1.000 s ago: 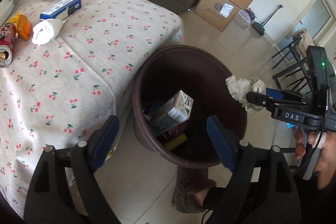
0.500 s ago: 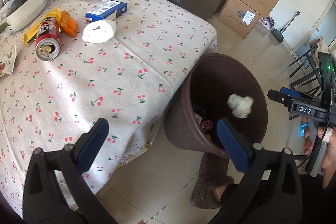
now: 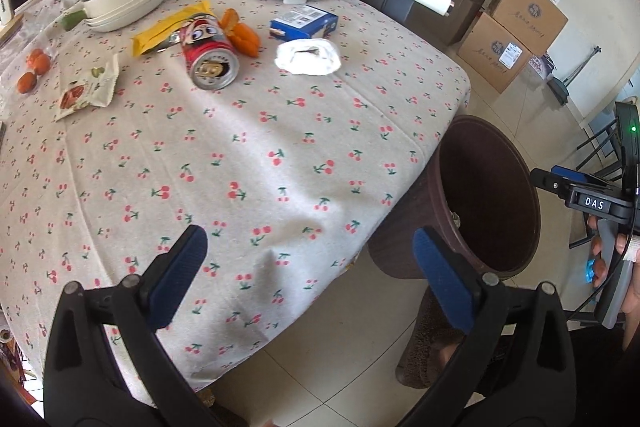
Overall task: Collect trash
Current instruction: 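Move both tools back over the table toward the white bag and red can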
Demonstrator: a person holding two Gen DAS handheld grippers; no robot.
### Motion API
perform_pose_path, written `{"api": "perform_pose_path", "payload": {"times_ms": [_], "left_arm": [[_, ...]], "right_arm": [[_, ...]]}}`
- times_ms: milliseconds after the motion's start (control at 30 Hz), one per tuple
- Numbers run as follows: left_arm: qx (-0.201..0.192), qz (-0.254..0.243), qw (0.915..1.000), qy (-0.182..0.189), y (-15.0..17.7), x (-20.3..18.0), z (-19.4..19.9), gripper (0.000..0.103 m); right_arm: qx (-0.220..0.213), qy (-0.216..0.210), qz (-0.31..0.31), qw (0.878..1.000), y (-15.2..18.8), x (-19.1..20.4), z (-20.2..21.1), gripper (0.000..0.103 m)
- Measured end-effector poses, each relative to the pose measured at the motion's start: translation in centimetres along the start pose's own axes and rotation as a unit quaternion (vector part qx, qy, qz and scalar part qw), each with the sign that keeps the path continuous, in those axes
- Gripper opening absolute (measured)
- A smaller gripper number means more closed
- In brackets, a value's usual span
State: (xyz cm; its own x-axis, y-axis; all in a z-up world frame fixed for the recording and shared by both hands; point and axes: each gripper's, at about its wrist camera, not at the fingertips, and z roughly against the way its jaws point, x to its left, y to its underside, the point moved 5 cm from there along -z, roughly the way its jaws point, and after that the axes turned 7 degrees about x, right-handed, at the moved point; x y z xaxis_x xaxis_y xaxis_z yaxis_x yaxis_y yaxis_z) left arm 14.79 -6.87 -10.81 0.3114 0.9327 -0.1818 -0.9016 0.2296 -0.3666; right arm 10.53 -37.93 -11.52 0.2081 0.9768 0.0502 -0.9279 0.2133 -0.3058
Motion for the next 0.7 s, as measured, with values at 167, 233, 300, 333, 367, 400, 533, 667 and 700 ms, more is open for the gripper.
{"api": "perform_pose_path", "payload": {"times_ms": [167,233,300,333,367,400,533,667,700], "left_arm": [[-0.008,0.022,0.9997,-0.008,0.8,2.9,1.2,0.102],[-0.010,0.029,0.9994,-0.014,1.1,4.0,1.6,0.102],[-0.012,0.038,0.9990,-0.021,1.4,5.1,1.9,0.102],[-0.012,0.042,0.9987,-0.024,1.5,5.6,2.0,0.102],[-0.013,0.046,0.9985,-0.027,1.6,6.1,2.2,0.102],[-0.013,0.050,0.9982,-0.029,1.7,6.6,2.3,0.102],[-0.015,0.063,0.9973,-0.035,2.0,8.3,2.8,0.102],[-0.019,0.076,0.9961,-0.039,2.3,10.0,3.4,0.102],[-0.020,0.080,0.9958,-0.040,2.4,10.4,3.6,0.102]], "right_arm": [[-0.001,-0.001,0.010,1.000,-0.3,1.8,0.0,0.083],[-0.001,-0.001,0.014,1.000,-0.4,2.6,0.1,0.083],[-0.002,-0.004,0.018,1.000,-0.6,3.5,0.1,0.083],[-0.003,-0.005,0.021,1.000,-0.7,4.1,0.1,0.083],[-0.003,-0.006,0.024,1.000,-0.8,4.6,0.2,0.083],[-0.004,-0.007,0.028,1.000,-0.9,5.2,0.2,0.083],[-0.010,-0.002,0.054,0.998,-1.4,8.1,0.3,0.090],[-0.016,-0.006,0.073,0.997,-2.0,11.1,0.4,0.096],[-0.017,-0.010,0.076,0.997,-2.2,11.9,0.4,0.097]]}}
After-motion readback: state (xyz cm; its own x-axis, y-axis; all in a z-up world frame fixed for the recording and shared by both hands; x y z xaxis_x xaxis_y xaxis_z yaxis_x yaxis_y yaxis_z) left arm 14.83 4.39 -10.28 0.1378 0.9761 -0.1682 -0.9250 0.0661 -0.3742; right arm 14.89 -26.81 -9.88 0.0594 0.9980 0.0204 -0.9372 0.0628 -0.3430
